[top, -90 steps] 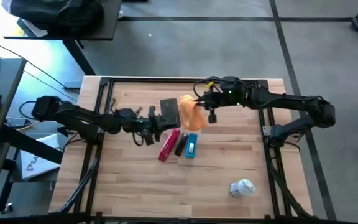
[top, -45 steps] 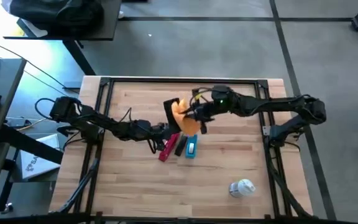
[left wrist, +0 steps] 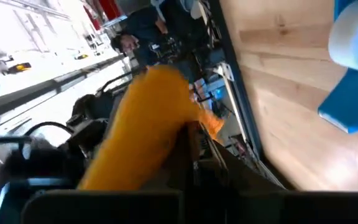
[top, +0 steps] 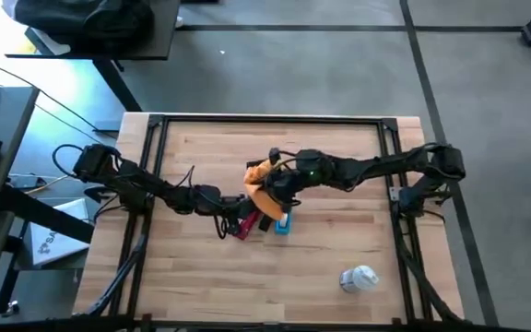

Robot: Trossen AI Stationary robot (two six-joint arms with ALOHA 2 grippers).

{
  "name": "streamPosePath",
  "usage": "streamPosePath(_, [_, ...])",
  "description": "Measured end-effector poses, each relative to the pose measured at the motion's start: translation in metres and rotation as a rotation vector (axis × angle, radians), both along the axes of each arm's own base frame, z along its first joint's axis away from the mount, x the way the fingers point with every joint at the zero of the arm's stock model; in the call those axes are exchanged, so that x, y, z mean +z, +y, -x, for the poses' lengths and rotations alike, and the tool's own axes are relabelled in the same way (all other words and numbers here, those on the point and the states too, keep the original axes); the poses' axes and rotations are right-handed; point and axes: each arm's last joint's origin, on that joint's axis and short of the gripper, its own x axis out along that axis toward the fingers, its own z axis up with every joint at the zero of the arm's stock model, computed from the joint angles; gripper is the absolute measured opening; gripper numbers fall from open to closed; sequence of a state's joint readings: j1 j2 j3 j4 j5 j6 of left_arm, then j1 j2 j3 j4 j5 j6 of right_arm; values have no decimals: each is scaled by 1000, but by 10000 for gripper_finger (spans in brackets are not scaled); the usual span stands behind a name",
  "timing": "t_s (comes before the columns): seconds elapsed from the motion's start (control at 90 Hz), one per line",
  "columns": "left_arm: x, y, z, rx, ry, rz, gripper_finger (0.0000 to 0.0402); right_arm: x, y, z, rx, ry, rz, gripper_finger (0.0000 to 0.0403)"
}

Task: Apply microfiber cloth
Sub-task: Wipe the front and back of the black cellphone with the orange microfiber cloth

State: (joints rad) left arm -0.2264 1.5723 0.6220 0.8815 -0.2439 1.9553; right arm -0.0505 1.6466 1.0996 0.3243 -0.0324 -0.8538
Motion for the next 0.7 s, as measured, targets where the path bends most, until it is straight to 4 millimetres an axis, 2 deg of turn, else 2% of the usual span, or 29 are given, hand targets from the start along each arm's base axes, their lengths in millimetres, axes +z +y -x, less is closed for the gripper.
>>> streamPosePath(0.211, [1, -9, 2, -29, -5, 30, 8, 9, -24, 4, -117, -41, 32, 0])
streamPosePath(0.311, [2, -10, 2, -16, -20, 30, 8, 15, -27, 11, -116, -36, 9, 0])
streamPosePath(0.444, [4, -4, 1, 8, -38, 106, 8, 18, -13, 16, -21, 6, -50, 0])
streamPosePath(0.7, [4, 8, -2, 47, -45, 165, 8, 4, 19, 22, 51, 193, -108, 0])
